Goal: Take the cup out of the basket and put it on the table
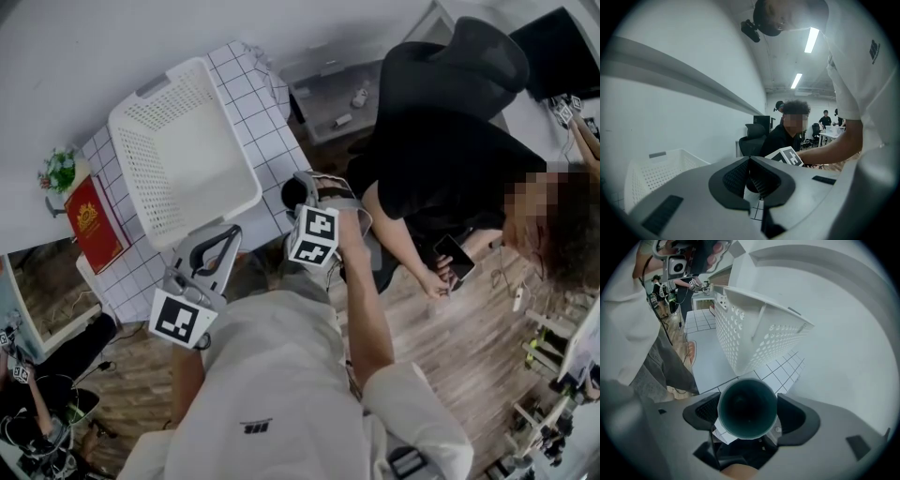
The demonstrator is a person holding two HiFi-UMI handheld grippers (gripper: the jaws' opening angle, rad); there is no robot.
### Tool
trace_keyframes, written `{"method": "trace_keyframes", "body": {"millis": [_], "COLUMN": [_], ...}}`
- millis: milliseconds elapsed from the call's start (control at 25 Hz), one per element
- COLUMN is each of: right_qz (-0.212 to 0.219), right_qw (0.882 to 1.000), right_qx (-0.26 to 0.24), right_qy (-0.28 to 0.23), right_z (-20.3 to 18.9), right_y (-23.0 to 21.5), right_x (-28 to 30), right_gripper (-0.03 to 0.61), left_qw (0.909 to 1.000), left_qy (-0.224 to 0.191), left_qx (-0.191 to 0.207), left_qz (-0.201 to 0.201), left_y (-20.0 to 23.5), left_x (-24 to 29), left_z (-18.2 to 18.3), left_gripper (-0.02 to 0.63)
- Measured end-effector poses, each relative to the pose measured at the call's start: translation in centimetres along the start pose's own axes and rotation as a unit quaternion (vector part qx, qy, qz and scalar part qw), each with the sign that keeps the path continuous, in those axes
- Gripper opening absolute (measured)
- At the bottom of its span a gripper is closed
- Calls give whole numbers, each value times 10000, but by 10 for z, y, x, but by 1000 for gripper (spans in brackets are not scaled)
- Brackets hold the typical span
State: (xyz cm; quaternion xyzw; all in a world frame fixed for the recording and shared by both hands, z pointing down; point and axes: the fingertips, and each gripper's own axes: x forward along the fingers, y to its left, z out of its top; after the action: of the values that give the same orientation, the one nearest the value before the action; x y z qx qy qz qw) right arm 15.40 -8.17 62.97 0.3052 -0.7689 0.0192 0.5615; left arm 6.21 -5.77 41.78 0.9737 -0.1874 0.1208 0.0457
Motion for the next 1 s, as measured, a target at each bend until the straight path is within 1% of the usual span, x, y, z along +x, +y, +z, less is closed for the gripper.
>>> {"method": "trace_keyframes", "body": {"millis": [440,680,1000], "right_qz": [-238,-443,-466], "right_qw": [9996,9986,9984], "right_qx": [-160,-272,-297], "right_qy": [64,134,153], "right_z": [-2,-3,-3], "right_y": [2,-3,-4], "right_x": [2,4,5], "right_gripper": [377,377,377], "left_qw": [10000,10000,10000], "left_qy": [46,13,24], "left_qx": [-20,-21,-64], "left_qz": [-55,-37,-33], "left_y": [-1,0,2], "left_x": [1,1,1], "left_z": [-3,-3,-5], "left_gripper": [11,11,11]}}
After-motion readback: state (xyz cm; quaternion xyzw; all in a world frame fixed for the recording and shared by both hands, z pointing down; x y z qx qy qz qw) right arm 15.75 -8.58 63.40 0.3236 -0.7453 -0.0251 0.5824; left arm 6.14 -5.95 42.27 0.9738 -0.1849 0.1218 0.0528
